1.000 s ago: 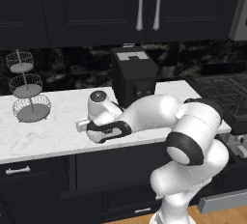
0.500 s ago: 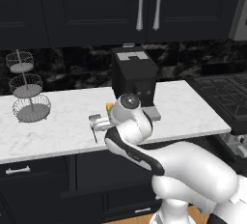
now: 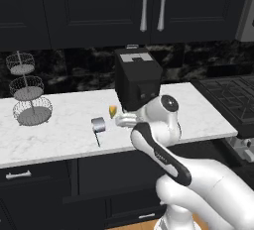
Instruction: Pick the measuring cup from the drawer and place it on the counter.
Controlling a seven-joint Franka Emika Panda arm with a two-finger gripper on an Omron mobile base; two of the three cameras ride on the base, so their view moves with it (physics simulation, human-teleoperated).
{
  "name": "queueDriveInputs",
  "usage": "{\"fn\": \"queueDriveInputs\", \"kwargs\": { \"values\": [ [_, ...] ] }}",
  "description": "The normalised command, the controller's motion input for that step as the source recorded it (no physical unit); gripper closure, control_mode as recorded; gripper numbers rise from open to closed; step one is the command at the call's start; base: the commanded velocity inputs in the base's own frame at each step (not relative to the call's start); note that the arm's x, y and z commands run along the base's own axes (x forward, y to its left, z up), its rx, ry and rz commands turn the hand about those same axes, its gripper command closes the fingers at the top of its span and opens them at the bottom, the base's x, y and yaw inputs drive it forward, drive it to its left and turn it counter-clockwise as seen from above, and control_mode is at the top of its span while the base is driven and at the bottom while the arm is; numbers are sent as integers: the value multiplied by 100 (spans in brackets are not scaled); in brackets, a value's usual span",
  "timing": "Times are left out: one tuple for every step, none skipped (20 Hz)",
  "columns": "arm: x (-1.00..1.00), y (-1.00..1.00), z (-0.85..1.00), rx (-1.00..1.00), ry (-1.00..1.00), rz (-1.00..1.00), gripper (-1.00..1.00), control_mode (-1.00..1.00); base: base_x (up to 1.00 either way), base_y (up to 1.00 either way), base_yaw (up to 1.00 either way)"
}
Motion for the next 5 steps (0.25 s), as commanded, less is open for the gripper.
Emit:
{"fn": "queueDriveInputs", "kwargs": {
  "values": [
    [4,-49,0,12,11,-4,-100,-100,0,0,0],
    [7,-52,0,14,13,-5,-100,-100,0,0,0],
    [4,-45,0,14,11,-5,-100,-100,0,0,0],
    [1,-44,0,13,11,-5,-100,-100,0,0,0],
    [1,-46,0,12,11,-4,-100,-100,0,0,0]
  ]
}}
